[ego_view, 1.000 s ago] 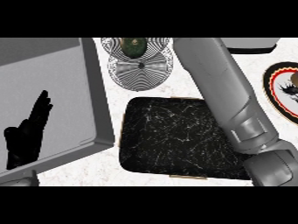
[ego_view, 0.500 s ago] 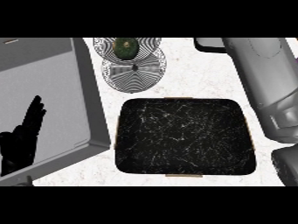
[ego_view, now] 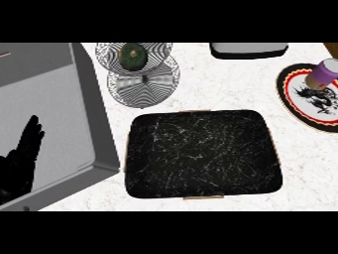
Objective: Pick the squash from the tray and place it in the tiered basket
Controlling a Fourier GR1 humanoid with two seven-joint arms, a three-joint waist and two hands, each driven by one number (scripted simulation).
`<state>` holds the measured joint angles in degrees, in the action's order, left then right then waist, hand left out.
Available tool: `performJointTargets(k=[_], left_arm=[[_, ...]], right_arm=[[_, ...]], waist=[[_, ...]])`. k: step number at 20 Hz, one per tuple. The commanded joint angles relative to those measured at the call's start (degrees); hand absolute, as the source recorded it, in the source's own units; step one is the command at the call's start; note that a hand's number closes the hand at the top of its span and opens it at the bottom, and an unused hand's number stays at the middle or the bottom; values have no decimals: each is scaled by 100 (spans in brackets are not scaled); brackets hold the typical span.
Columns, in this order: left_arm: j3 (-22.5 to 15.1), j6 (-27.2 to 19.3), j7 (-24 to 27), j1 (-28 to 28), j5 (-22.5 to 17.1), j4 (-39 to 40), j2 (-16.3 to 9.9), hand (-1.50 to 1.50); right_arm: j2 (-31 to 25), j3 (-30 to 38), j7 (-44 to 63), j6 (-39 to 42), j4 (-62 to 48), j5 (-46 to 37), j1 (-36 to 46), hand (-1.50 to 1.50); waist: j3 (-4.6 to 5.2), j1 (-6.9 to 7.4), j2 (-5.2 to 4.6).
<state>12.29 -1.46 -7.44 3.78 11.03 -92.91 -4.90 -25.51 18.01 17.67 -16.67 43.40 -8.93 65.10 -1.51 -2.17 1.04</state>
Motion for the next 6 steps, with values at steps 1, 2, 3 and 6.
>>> performJointTargets(k=[1, 2, 3, 6], left_arm=[[-451, -29, 83, 276, -73, 550, 465, 0], [-593, -144, 79, 328, -86, 561, 465, 0], [-676, -120, 269, 481, -98, 573, 465, 0], [-597, -183, 294, 404, -45, 634, 463, 0]], right_arm=[[-803, 316, -99, 984, 281, 418, -526, -150], [-710, 294, -189, 980, 348, 429, -682, -150], [-911, 446, -339, 1289, 219, 592, -797, -150], [-1334, 738, -504, 1996, 389, 977, -1239, -150]], waist=[[148, -160, -61], [151, -95, -70], [149, -48, -100], [149, -135, -87]])
